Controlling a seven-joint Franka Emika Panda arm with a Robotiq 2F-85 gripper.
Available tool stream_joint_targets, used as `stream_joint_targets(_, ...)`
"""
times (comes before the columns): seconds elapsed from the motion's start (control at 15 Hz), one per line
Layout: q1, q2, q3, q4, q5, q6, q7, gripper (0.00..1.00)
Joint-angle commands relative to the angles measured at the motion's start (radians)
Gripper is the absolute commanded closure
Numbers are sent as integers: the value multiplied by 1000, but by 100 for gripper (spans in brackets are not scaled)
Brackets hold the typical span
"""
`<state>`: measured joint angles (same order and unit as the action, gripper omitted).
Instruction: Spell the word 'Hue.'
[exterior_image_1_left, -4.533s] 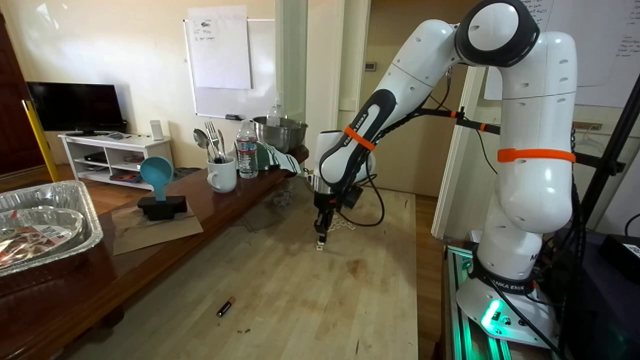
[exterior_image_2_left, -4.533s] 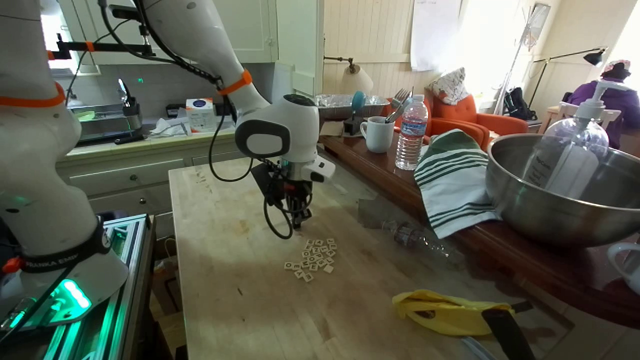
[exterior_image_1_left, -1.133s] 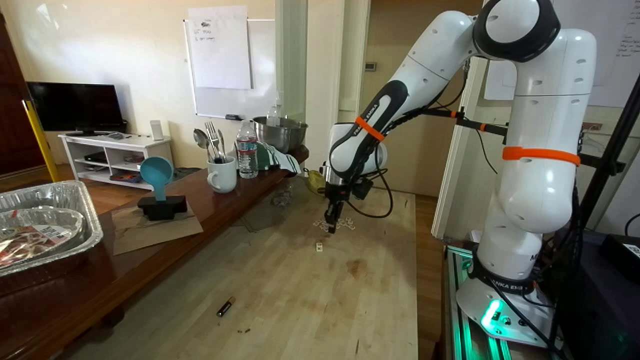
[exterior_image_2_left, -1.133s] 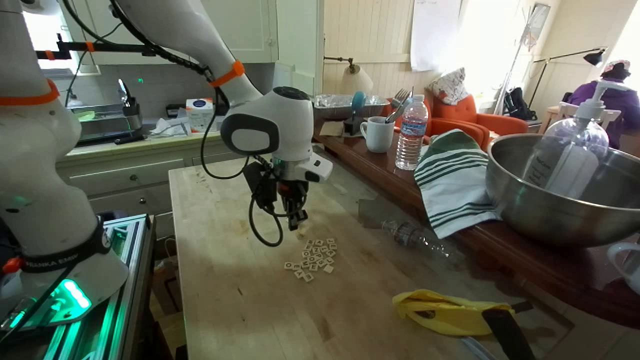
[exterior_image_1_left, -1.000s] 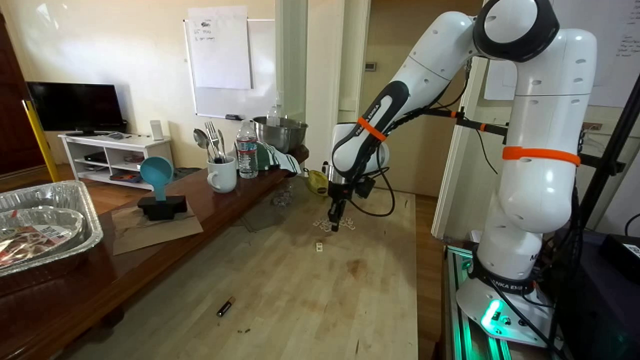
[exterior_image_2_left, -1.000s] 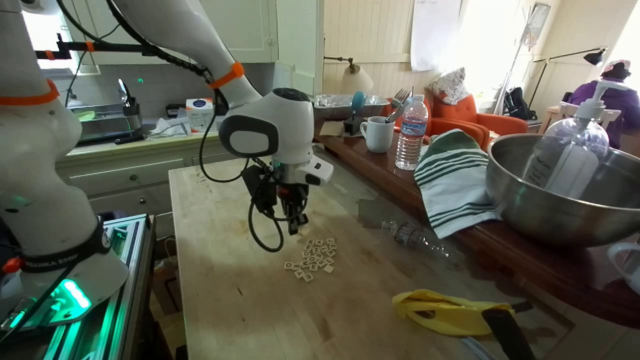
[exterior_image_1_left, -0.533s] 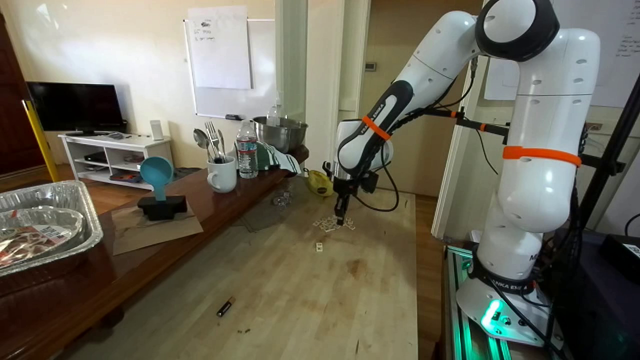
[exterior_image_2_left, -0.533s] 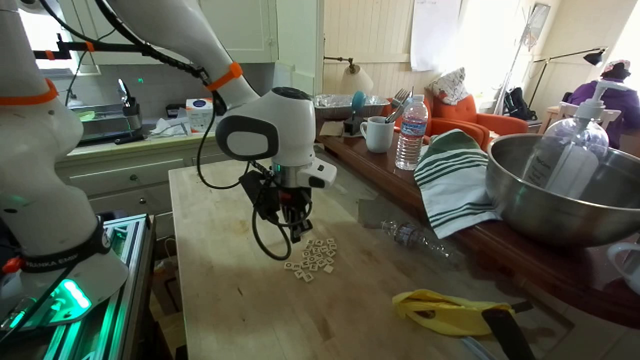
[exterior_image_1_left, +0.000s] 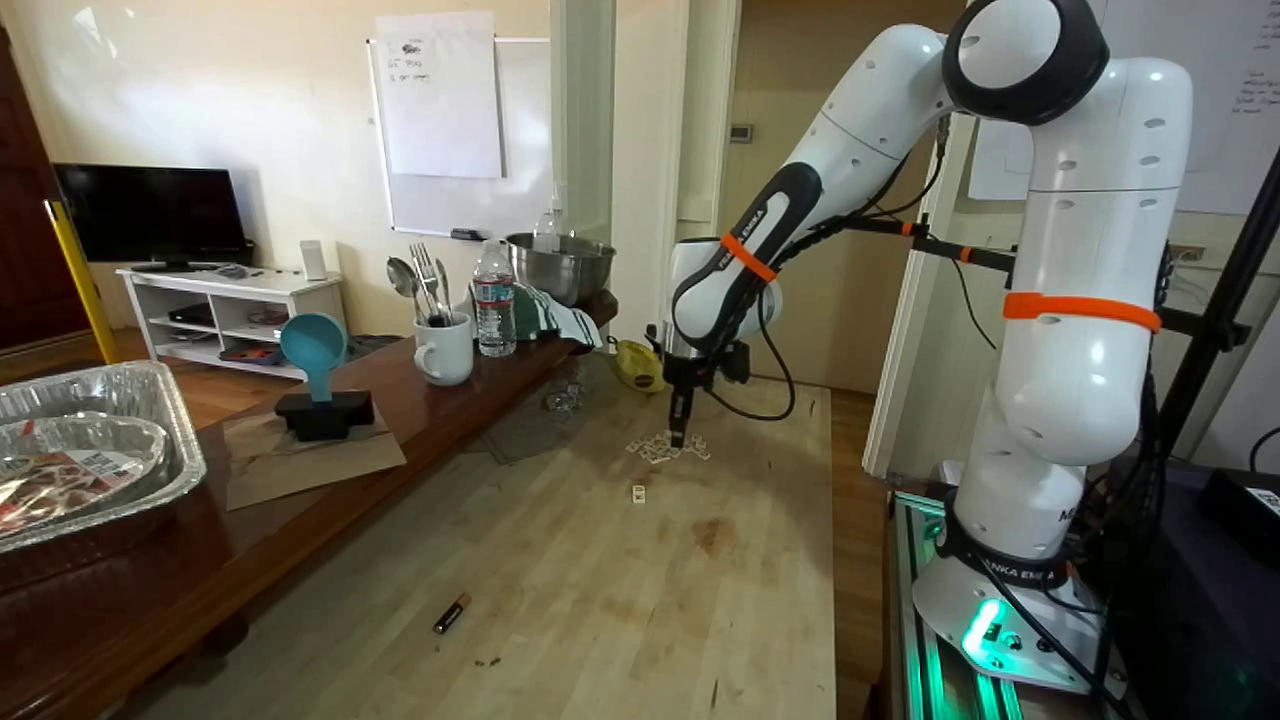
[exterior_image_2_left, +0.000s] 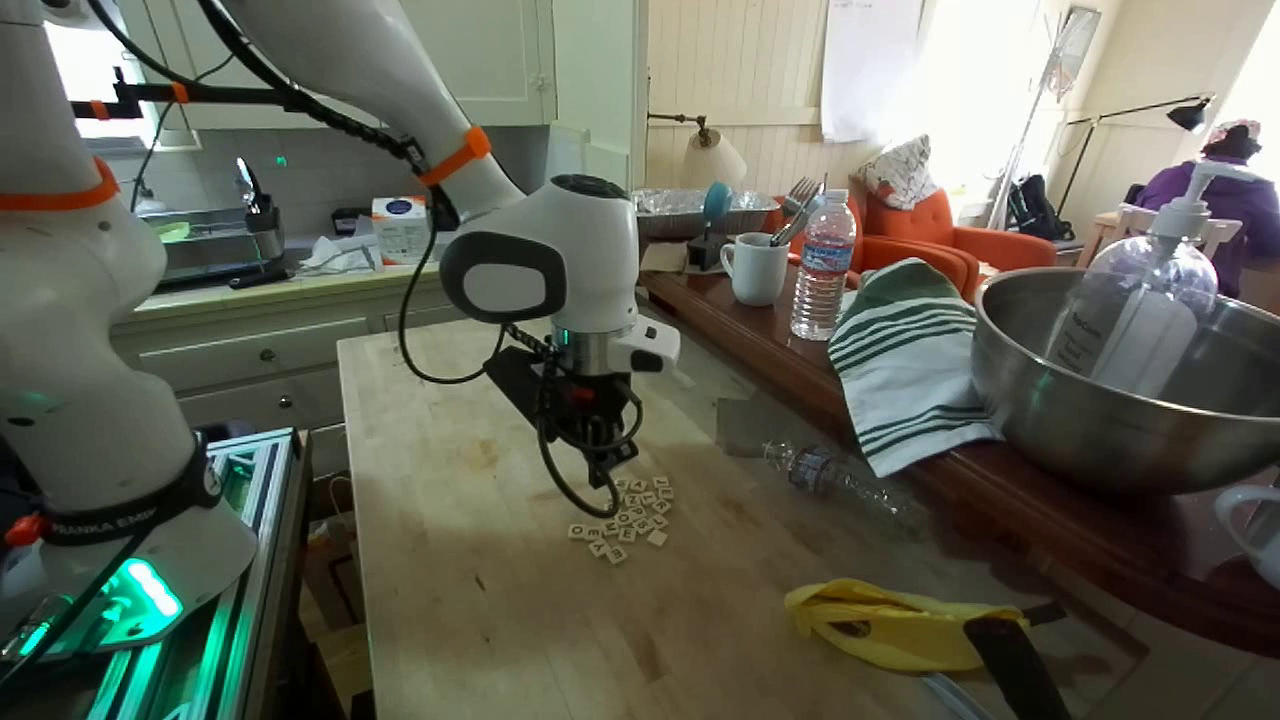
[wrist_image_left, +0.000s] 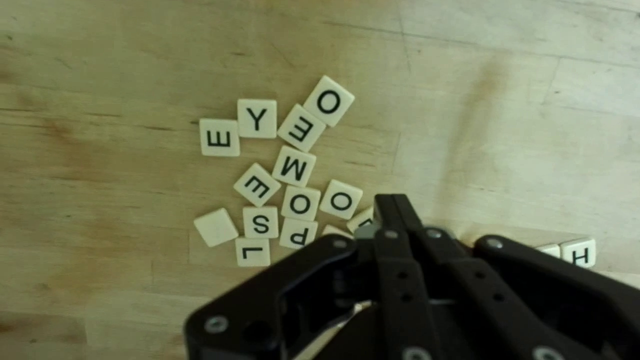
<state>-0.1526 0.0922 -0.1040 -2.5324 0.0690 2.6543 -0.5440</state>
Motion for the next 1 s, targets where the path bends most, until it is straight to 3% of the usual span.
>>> stream_joint_targets(0.0, -10, 52, 14, 37, 23, 21, -32, 100)
stream_joint_targets(0.93, -58, 137, 67, 72, 61, 99, -38, 100)
